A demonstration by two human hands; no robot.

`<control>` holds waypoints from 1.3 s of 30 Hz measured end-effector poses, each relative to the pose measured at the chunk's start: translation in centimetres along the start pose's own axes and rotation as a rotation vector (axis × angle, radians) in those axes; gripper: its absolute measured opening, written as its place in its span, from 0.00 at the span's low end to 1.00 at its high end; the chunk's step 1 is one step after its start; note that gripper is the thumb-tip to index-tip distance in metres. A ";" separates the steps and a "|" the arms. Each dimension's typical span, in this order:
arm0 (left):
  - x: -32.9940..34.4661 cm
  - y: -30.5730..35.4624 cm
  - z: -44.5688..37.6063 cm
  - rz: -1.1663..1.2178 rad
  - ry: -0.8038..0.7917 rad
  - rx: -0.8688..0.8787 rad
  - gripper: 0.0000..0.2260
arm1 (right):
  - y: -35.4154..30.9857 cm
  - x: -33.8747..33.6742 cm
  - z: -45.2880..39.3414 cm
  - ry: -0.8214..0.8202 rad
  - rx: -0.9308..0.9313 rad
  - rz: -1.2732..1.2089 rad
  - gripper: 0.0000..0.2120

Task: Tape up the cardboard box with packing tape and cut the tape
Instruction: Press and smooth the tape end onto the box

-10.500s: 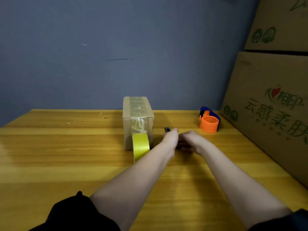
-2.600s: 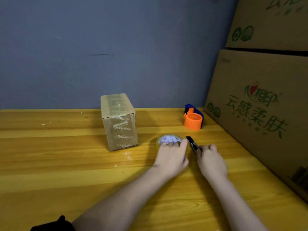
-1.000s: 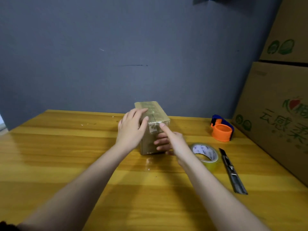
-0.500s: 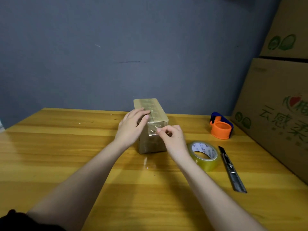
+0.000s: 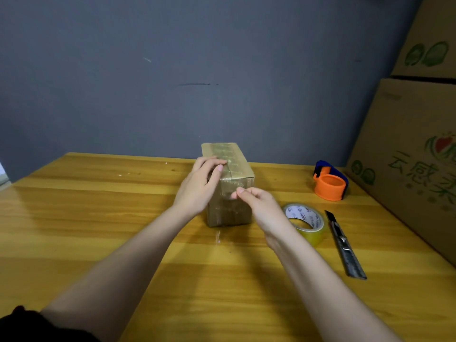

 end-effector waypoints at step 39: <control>-0.9 0.1 2.7 -0.029 -0.186 0.066 0.31 | 2.7 1.4 2.5 0.340 -0.028 0.424 0.13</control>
Point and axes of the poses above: each hand's wrist, its own z-axis away from the middle knuckle, its own x-axis out of the palm, y = z × x, the point moved 3 cm from there along -z, towards the middle knuckle, and after that the axes turned 9 degrees about -y, right-handed, at the moved point
